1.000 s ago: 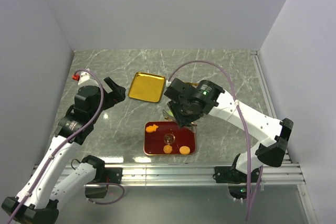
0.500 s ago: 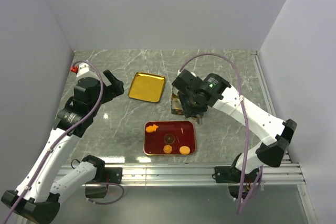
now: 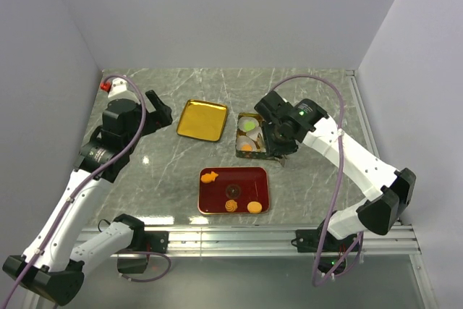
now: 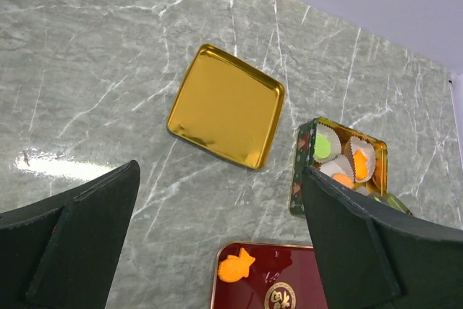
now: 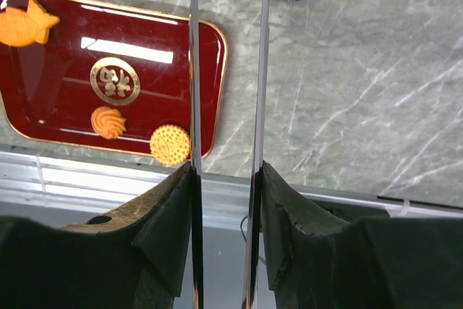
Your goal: Pack the cookies
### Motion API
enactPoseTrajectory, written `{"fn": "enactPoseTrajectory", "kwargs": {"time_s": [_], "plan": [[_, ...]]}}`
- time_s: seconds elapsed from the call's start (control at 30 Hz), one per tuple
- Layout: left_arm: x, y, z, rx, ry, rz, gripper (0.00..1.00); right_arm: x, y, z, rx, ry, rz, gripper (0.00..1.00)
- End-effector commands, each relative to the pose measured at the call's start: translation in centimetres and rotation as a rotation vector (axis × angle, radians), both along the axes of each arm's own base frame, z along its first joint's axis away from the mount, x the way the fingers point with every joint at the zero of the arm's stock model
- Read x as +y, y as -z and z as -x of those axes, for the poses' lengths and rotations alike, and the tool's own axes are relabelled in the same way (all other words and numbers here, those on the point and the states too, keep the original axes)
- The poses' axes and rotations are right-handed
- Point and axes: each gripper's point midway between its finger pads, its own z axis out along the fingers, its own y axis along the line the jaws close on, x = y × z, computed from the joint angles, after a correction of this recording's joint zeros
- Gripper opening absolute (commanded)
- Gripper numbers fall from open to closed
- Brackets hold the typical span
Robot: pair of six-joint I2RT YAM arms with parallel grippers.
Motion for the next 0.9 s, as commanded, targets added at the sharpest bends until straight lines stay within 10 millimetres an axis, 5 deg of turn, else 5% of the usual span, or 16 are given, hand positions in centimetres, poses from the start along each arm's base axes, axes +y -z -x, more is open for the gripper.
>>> {"fn": "enactPoseTrajectory", "kwargs": {"time_s": [0.0, 0.87], "plan": [[-0.3, -2.4, -0.1, -0.06, 0.032, -0.006, 0.99, -0.2, 0.4, -0.9, -0.03, 0.014, -0.02, 0.44], [-0.5, -2.4, -0.5, -0.056, 0.043, -0.022, 0.99, -2.7, 3.2, -2.3, 0.006, 0.054, 0.03, 0.44]]}}
